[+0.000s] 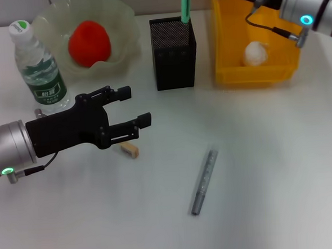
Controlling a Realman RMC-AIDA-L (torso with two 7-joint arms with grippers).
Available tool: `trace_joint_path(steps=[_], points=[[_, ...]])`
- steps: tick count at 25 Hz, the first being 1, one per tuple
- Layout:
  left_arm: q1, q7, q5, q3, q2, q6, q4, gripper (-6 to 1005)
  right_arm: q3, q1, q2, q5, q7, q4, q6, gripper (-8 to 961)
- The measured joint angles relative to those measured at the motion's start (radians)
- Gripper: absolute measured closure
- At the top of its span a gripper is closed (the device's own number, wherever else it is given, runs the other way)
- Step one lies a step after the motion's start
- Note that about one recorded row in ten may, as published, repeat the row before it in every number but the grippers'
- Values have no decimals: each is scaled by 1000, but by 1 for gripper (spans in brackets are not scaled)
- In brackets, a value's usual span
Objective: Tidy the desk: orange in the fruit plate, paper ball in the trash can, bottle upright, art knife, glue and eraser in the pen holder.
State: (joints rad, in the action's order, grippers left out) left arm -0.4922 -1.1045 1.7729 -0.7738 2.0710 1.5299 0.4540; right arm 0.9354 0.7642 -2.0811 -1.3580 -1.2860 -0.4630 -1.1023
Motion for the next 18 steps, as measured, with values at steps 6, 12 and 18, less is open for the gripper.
trace_joint_path(steps=[6,12,18], points=[[2,0,-1,-3,-1,0,0,194,1,48,-4,17,84,84,58,777],[5,0,-1,-4,-3,0,0,194,0,74,-6,18,97,122,102,760],[6,1,-1,-6,-3,1,0,194,3,91,-7,19,124,150,125,743]])
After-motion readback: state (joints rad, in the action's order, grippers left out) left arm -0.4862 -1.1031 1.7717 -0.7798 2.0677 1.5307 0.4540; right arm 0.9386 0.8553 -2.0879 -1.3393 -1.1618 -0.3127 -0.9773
